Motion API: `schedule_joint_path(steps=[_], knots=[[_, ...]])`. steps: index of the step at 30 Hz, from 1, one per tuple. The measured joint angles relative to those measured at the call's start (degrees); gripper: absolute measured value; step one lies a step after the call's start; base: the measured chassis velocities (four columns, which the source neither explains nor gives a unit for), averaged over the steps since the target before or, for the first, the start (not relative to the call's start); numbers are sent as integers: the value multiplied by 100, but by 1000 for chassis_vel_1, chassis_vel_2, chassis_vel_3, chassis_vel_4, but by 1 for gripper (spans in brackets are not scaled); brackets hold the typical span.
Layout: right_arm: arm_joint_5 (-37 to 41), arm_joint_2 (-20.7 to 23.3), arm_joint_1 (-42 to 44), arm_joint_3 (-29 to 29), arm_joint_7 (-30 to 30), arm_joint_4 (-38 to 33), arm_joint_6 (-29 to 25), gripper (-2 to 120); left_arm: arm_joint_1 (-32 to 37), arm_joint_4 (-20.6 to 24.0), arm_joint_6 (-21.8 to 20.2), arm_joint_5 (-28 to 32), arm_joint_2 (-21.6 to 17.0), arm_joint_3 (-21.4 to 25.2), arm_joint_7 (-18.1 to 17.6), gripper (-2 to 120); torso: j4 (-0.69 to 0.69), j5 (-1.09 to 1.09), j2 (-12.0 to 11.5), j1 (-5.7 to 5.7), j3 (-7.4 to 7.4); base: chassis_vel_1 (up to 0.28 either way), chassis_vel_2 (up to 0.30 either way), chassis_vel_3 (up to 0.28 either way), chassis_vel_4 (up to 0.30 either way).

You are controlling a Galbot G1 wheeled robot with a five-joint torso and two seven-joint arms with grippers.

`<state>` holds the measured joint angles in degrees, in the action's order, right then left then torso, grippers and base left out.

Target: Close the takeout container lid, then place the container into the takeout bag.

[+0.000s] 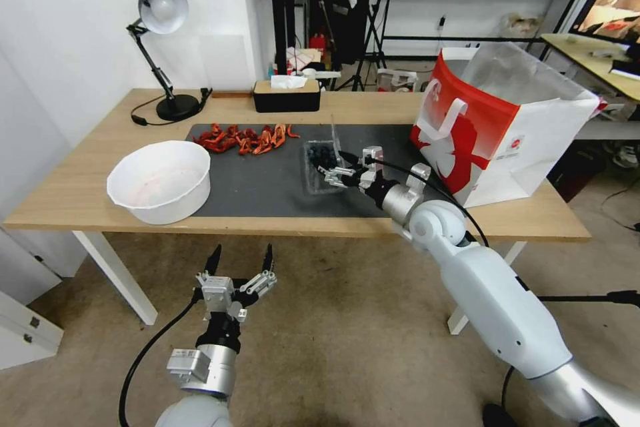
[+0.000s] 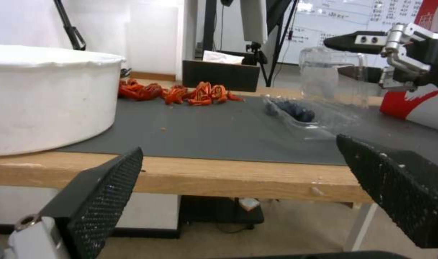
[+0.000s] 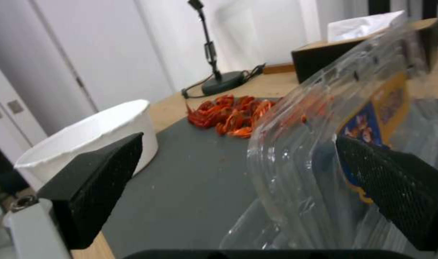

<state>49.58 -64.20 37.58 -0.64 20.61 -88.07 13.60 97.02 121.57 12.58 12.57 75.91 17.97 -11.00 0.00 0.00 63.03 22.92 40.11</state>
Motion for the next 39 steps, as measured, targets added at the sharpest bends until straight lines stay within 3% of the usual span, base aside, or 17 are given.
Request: schedule_joint_path(steps=[25,39], knots=[[198,167,-648,701,634,742,100,100,18,-36,86,-41,2,-44,-4,100,0,0,0,0,0,0,0,0,0],[960,105,-791,841,279,862,219,100,33,-45,108,-63,8,-51,4,100,0,-1,0,0,0,0,0,0,0]])
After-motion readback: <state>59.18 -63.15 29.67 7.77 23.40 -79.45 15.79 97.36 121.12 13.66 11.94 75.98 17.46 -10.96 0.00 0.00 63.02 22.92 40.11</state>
